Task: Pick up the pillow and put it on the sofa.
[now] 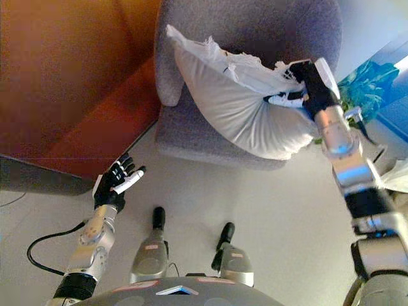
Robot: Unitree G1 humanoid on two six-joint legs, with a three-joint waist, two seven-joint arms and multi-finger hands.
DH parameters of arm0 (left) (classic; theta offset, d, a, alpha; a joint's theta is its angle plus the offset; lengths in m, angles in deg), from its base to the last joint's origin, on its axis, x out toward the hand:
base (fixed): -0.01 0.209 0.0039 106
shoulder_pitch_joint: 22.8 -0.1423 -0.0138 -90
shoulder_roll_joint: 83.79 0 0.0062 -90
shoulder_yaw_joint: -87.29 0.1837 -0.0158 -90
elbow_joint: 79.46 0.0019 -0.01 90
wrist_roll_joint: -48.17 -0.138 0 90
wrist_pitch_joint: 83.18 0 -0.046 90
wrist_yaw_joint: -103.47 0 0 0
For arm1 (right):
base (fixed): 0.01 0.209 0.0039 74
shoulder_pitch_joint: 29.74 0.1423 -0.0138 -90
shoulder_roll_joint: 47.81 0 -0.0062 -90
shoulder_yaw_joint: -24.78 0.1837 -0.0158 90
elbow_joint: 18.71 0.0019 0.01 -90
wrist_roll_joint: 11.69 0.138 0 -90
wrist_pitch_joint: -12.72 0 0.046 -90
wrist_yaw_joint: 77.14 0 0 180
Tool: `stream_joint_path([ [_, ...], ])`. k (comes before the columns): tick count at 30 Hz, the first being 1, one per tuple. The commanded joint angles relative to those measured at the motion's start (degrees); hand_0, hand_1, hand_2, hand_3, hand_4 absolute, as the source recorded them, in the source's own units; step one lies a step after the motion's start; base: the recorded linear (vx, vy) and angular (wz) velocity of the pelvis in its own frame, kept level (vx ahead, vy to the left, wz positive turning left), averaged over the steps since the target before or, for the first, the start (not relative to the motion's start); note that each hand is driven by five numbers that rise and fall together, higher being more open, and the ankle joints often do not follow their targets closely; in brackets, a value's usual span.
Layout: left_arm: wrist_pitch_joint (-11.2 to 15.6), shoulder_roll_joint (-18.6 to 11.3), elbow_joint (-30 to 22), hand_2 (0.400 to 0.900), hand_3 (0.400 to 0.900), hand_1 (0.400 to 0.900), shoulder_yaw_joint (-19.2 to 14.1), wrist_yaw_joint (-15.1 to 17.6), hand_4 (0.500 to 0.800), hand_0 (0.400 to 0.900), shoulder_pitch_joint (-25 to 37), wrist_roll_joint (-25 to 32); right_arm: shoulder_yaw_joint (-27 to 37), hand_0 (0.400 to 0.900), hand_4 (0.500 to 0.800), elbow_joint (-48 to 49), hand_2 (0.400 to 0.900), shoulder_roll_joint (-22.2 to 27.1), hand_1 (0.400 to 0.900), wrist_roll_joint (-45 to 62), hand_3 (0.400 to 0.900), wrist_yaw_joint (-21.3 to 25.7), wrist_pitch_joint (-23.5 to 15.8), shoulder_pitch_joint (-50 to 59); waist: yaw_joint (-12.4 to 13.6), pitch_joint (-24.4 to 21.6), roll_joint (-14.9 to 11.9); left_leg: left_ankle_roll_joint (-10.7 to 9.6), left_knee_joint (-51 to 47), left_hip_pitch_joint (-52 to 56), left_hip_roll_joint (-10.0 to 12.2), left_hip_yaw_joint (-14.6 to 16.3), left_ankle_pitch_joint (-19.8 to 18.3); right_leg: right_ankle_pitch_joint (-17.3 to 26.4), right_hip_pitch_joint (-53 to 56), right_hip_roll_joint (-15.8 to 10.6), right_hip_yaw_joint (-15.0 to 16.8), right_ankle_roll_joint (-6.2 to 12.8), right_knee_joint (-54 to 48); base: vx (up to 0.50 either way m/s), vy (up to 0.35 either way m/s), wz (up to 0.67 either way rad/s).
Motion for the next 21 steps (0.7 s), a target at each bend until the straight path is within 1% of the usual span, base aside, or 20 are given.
stream_joint_path([
  [1, 5.4, -4.8, -6.9, 0.900, 0.900, 0.900, 2.1, -0.9, 0.800, 0.900, 2.9, 3.5, -1.3, 0.400, 0.500, -8.7, 0.400, 5.6, 0.400, 7.6, 0.400, 8.1, -6.6, 25.3, 3.8, -1.0, 0.5, -2.9, 0.7, 3.1, 5.0, -0.4, -3.9, 3.4, -1.5, -3.5, -0.9, 3.62, 1.1, 0.01, -0.069, 0.17],
  [2, 5.6, -5.7, -7.4, 0.900, 0.900, 0.900, 2.9, -1.1, 0.800, 0.900, 3.0, 4.3, -4.7, 0.400, 0.500, -15.2, 0.400, 6.3, 0.400, 7.6, 0.400, 8.3, -6.0, 30.1, 4.6, -0.5, 0.7, -3.1, 0.6, 2.8, 5.2, -0.7, -3.8, 3.3, -1.7, -3.1, -1.0, 3.58, 0.9, 0.00, -0.068, 0.20],
  [3, 5.7, -6.0, -7.9, 0.900, 0.900, 0.900, 3.3, -1.2, 0.800, 0.900, 3.4, 4.8, -7.0, 0.400, 0.500, -21.8, 0.400, 5.9, 0.400, 8.4, 0.400, 8.5, -5.7, 34.5, 4.9, -0.1, 1.0, -3.2, 0.5, 2.0, 5.1, -1.1, -3.2, 3.6, -2.2, -3.2, -1.1, 3.53, 0.9, -0.02, -0.067, 0.24],
  [4, 5.9, -6.8, -8.0, 0.900, 0.900, 0.900, 4.0, -1.3, 0.800, 0.900, 4.0, 5.3, -10.2, 0.400, 0.500, -30.3, 0.400, 5.9, 0.400, 8.0, 0.400, 8.8, -4.7, 39.5, 5.7, 0.3, 1.3, -3.3, 0.5, 1.0, 5.1, -1.6, -2.6, 3.8, -2.9, -3.2, -1.3, 3.53, 0.7, -0.02, -0.063, 0.28],
  [5, 5.8, -7.7, -8.4, 0.900, 0.900, 0.900, 4.8, -1.6, 0.800, 0.900, 4.8, 5.7, -12.7, 0.571, 0.602, -37.6, 0.571, 6.0, 0.571, 6.1, 0.571, 9.5, -2.9, 43.2, 6.6, 0.5, 1.6, -3.5, 0.4, 0.5, 5.2, -2.0, -2.4, 3.7, -3.2, -3.0, -1.5, 3.61, 0.6, 0.00, -0.055, 0.26],
  [6, 5.7, -7.7, -8.8, 0.900, 0.900, 0.900, 5.7, -1.9, 0.800, 0.900, 5.6, 6.0, -13.5, 0.900, 0.800, -41.4, 0.900, 5.7, 0.900, 5.8, 0.900, 9.9, -2.4, 44.9, 7.2, 0.8, 2.1, -3.6, 0.3, 0.0, 5.1, -2.3, -2.1, 3.8, -3.5, -3.1, -1.6, 3.71, 0.6, 0.00, -0.040, 0.21],
  [7, 5.7, -8.4, -9.4, 0.900, 0.900, 0.900, 6.2, -2.0, 0.800, 0.900, 6.4, 6.0, -15.8, 0.900, 0.800, -44.9, 0.900, 6.3, 0.900, 4.3, 0.900, 9.3, -1.3, 47.2, 7.7, 0.9, 2.3, -3.6, 0.4, -0.8, 4.8, -2.8, -1.6, 4.0, -4.1, -3.3, -1.6, 3.78, 0.4, 0.02, -0.027, 0.15],
  [8, 5.4, -8.6, -9.9, 0.900, 0.900, 0.900, 6.7, -2.3, 0.800, 0.900, 6.9, 5.7, -16.6, 0.900, 0.800, -47.0, 0.900, 7.1, 0.900, 3.0, 0.900, 9.9, 0.0, 49.0, 8.3, 0.8, 2.7, -3.7, 0.2, -0.7, 4.9, -3.0, -1.8, 3.7, -4.0, -3.1, -1.7, 3.80, 0.3, 0.04, -0.031, 0.14],
  [10, 5.1, -8.6, -10.7, 0.900, 0.900, 0.900, 7.5, -2.6, 0.800, 0.900, 7.4, 5.7, -16.3, 0.900, 0.800, -48.9, 0.900, 8.6, 0.900, 4.2, 0.900, 11.7, 0.7, 51.1, 8.9, 0.4, 3.3, -3.7, -0.1, -0.8, 4.8, -3.4, -1.7, 3.6, -4.0, -3.2, -2.0, 3.96, 0.2, 0.05, -0.017, 0.14],
  [12, 4.8, -8.8, -10.6, 0.900, 0.900, 0.900, 8.1, -2.1, 0.800, 0.900, 7.9, 5.4, -15.0, 0.900, 0.800, -49.5, 0.900, 9.7, 0.900, 6.2, 0.900, 13.5, 1.0, 52.0, 9.2, 0.0, 3.5, -3.7, -0.2, -1.1, 4.5, -4.0, -1.6, 3.4, -3.8, -3.3, -2.3, 4.06, 0.0, 0.04, -0.005, 0.11],
  [16, 4.6, -8.7, -9.4, 0.900, 0.900, 0.900, 8.5, -1.2, 0.800, 0.900, 8.2, 4.4, -14.2, 0.900, 0.800, -46.5, 0.900, 8.5, 0.900, 6.6, 0.900, 13.7, 0.5, 49.3, 8.7, -0.5, 3.4, -3.4, 0.2, -0.5, 4.1, -4.3, -2.0, 3.2, -2.8, -3.4, -2.5, 3.91, -0.1, 0.03, 0.010, 0.04],
  [18, 4.4, -8.4, -8.9, 0.900, 0.900, 0.900, 8.6, -0.6, 0.800, 0.900, 8.1, 4.2, -12.1, 0.900, 0.800, -44.0, 0.900, 7.6, 0.900, 7.8, 0.900, 15.1, -0.3, 47.4, 8.3, -0.8, 3.1, -3.2, 0.8, 0.3, 3.9, -4.2, -2.9, 3.0, -1.7, -3.4, -2.5, 3.80, -0.1, 0.01, 0.010, -0.04],
  [21, 4.1, -7.6, -7.9, 0.900, 0.900, 0.900, 8.8, -0.3, 0.800, 0.900, 8.3, 4.2, -8.0, 0.900, 0.800, -38.7, 0.900, 6.5, 0.900, 11.0, 0.900, 16.0, -2.2, 43.5, 7.4, -1.4, 2.7, -3.0, 1.9, 1.8, 3.9, -3.8, -4.6, 2.6, -0.3, -3.4, -1.9, 3.71, 0.0, 0.03, 0.037, -0.15],
])
